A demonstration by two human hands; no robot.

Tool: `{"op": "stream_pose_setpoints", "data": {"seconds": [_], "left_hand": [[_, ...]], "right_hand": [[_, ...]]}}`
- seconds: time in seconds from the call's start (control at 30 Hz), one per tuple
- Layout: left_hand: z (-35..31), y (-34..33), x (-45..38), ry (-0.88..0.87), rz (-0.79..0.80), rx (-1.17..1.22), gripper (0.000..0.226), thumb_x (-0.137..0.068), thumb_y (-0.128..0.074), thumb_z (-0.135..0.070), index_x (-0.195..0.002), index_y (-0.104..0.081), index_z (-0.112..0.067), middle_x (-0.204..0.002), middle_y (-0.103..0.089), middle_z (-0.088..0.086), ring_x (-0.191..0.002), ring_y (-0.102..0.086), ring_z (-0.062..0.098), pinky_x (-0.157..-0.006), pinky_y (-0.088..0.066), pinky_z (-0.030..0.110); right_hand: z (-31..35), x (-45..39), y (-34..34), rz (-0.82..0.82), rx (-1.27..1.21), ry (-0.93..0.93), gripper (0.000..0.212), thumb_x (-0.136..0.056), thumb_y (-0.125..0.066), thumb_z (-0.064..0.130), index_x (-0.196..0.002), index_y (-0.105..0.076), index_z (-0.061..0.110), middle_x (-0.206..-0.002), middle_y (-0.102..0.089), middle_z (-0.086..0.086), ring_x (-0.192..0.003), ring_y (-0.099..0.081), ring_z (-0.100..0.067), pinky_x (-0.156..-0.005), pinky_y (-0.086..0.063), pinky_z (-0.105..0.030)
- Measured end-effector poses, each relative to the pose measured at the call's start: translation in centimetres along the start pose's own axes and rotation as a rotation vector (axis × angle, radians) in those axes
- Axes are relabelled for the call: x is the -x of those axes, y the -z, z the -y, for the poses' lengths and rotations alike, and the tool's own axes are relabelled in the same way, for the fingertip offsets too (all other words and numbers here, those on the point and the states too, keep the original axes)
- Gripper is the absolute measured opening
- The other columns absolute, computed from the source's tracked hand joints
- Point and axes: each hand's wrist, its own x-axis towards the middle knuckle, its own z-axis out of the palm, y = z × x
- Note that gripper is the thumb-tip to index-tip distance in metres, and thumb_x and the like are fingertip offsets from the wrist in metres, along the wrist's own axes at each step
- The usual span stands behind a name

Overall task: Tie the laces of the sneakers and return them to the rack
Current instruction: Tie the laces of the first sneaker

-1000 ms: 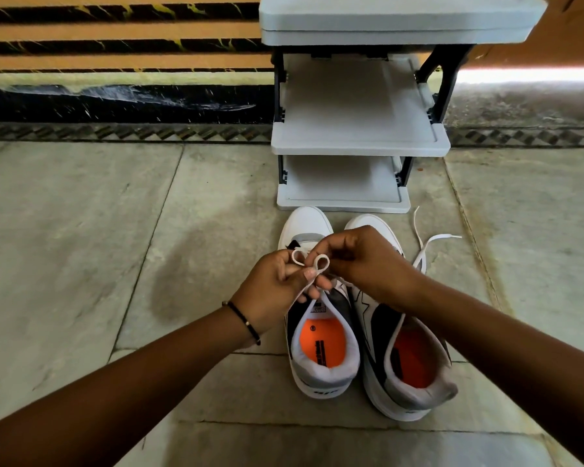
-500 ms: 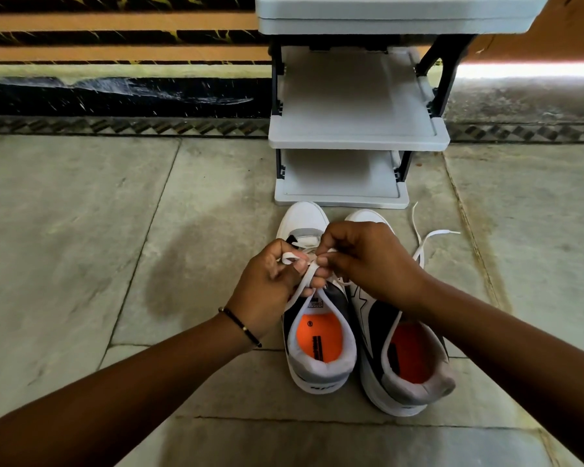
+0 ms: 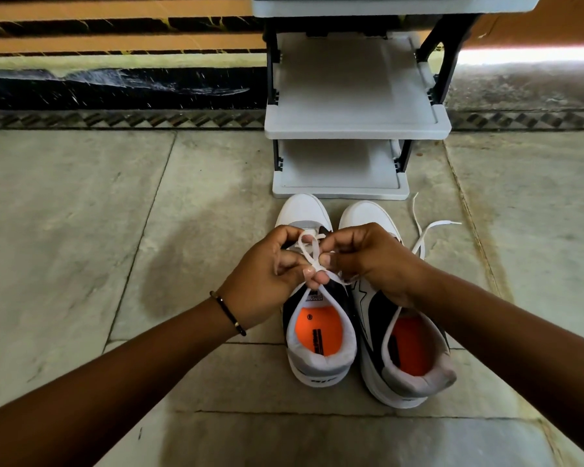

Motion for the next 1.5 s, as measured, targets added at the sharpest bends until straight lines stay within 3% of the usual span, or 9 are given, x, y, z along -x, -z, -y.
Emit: {"op": "stream_pose_setpoints", "data": {"seconds": [0.17,0.4,0.5,0.67,0.83,0.97,1.1,1.3,1.5], "left_hand": [[0.7,0.2,-0.1,0.136,-0.044,0.135,0.018,-0.092,-0.042,-0.001,-0.104,-0.045,-0.013,-0.056,-0.069,-0.008,-0.058,-0.063,-0.001,-0.056,-0.049,0.015],[0.8,-0.2,-0.3,0.251,-0.074,0.344,0.016,-0.089,-0.048,-0.008,-0.103,-0.049,-0.017,-0.068,-0.071,-0.006,-0.063,-0.062,0.004,-0.056,-0.045,0.019],[0.7,0.0,-0.3,0.229,-0.049,0.35,0.024,-0.087,-0.049,0.0,-0.102,-0.05,-0.018,-0.088,-0.065,0.009,-0.088,-0.059,0.023,-0.081,-0.044,0.038],[0.7,0.1,-0.1,0.139,-0.049,0.172,0.032,-0.079,-0.058,0.007,-0.1,-0.052,-0.017,-0.076,-0.063,0.008,-0.067,-0.064,0.005,-0.066,-0.053,0.014],[0.5,0.3,-0.1,0.066,-0.097,0.027,0.038,-0.073,-0.067,0.007,-0.098,-0.054,-0.019,-0.072,-0.067,-0.001,-0.065,-0.065,0.0,-0.068,-0.052,0.012],[0.4,0.3,0.2,0.026,-0.132,-0.065,0.037,-0.069,-0.072,0.002,-0.098,-0.057,-0.015,-0.076,-0.068,0.003,-0.068,-0.066,0.002,-0.07,-0.052,0.012],[0.3,0.2,0.5,-0.025,-0.177,-0.182,0.033,-0.069,-0.074,-0.003,-0.093,-0.06,-0.02,-0.08,-0.071,0.0,-0.073,-0.068,0.005,-0.073,-0.054,0.016],[0.1,-0.4,0.7,-0.084,-0.221,-0.331,0.026,-0.074,-0.07,-0.006,-0.093,-0.061,-0.021,-0.082,-0.069,-0.01,-0.082,-0.067,0.003,-0.068,-0.048,0.005],[0.5,-0.1,0.0,0.083,-0.198,-0.168,0.02,-0.091,-0.046,-0.005,-0.105,-0.059,-0.012,-0.093,-0.07,0.002,-0.078,-0.068,0.005,-0.066,-0.054,0.015]], "right_hand": [[-0.2,0.0,-0.3,0.014,0.002,0.108,0.019,-0.082,-0.059,-0.004,-0.075,-0.067,0.011,-0.058,-0.067,0.009,-0.06,-0.058,-0.001,-0.06,-0.046,-0.012],[0.9,-0.1,0.1,-0.025,0.736,0.503,0.017,-0.079,-0.059,0.012,-0.088,-0.074,0.015,-0.08,-0.064,0.016,-0.079,-0.057,-0.003,-0.069,-0.042,-0.01],[1.1,0.0,0.6,0.022,0.77,0.49,0.015,-0.077,-0.065,0.017,-0.089,-0.074,0.019,-0.08,-0.062,0.019,-0.077,-0.06,-0.001,-0.067,-0.041,-0.006],[1.4,0.4,0.4,0.076,0.767,0.436,0.009,-0.076,-0.069,0.022,-0.083,-0.073,0.02,-0.073,-0.071,0.01,-0.059,-0.052,0.011,-0.058,-0.038,-0.008],[1.8,0.1,-0.1,0.025,0.785,0.299,0.012,-0.073,-0.073,0.014,-0.083,-0.07,0.019,-0.065,-0.064,0.007,-0.057,-0.054,-0.006,-0.06,-0.045,-0.024],[1.7,0.1,-0.4,-0.007,0.735,0.211,0.018,-0.071,-0.073,0.013,-0.088,-0.074,0.02,-0.064,-0.062,0.015,-0.058,-0.056,0.004,-0.057,-0.038,-0.005],[1.5,0.3,-0.7,-0.042,0.741,0.182,0.008,-0.072,-0.073,0.015,-0.079,-0.073,0.017,-0.054,-0.053,0.018,-0.055,-0.053,0.008,-0.052,-0.036,-0.004],[-0.2,0.9,-1.7,-0.204,0.655,0.23,0.013,-0.071,-0.069,0.017,-0.068,-0.056,0.015,-0.058,-0.06,-0.005,-0.051,-0.051,-0.013,-0.051,-0.04,-0.029],[-0.5,1.0,-2.4,-0.27,0.895,0.295,0.02,-0.077,-0.062,0.028,-0.077,-0.053,0.011,-0.065,-0.059,-0.007,-0.06,-0.053,-0.025,-0.052,-0.033,-0.031]]}}
